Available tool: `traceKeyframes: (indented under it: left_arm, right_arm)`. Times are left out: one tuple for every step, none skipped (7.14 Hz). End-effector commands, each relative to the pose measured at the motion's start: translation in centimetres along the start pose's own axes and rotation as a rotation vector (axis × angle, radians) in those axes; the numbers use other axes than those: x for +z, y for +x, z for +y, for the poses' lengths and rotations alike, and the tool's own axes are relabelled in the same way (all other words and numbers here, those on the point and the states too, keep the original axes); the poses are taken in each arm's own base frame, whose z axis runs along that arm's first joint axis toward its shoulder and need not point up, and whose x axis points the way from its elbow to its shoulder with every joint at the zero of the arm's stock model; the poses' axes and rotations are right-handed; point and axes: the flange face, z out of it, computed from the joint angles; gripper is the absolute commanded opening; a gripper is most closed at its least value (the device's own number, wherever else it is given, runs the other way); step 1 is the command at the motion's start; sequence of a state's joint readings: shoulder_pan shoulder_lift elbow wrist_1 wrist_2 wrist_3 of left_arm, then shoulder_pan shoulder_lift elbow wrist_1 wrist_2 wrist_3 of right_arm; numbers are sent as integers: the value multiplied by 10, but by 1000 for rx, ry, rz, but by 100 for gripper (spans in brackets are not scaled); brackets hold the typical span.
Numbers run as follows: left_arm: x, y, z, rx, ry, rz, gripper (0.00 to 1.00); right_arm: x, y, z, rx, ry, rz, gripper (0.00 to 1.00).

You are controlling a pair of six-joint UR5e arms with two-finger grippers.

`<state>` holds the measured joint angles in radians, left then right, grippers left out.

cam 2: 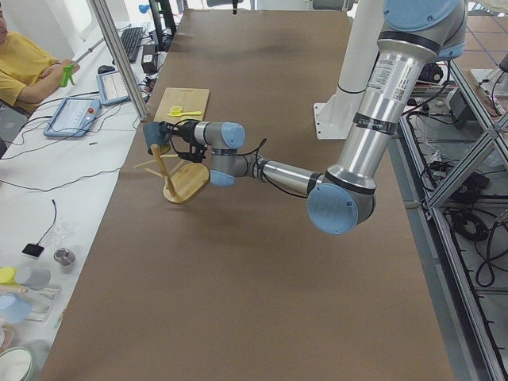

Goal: Hang cup on storage rack
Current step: 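Hook the mug handle onto a rack peg with the left gripper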

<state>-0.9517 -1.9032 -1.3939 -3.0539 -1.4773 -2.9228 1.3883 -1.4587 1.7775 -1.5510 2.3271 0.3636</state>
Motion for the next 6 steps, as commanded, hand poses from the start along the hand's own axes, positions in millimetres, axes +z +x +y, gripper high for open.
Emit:
traceKeyframes:
  left_arm:
    - [-3,-2,-7,0,-18,0,40]
    - [-3,-4,-12,9,-14,-13,80]
    - [-9,-6,-19,8,-30,-22,97]
    - [-11,-4,-17,10,-45,-19,98]
    - [-36,-9,-37,21,-65,-51,98]
    - [-71,-13,-54,89,-123,-80,98]
  right_arm:
    - [0,0,0,1,-1,-1,100]
    - [0,0,0,1,-1,-1,100]
    - [0,0,-1,1,-1,0,100]
    - [0,-1,-2,0,0,0,100]
    - [-1,-2,-2,-2,2,-2,100]
    - [-1,-2,-3,-2,2,-2,100]
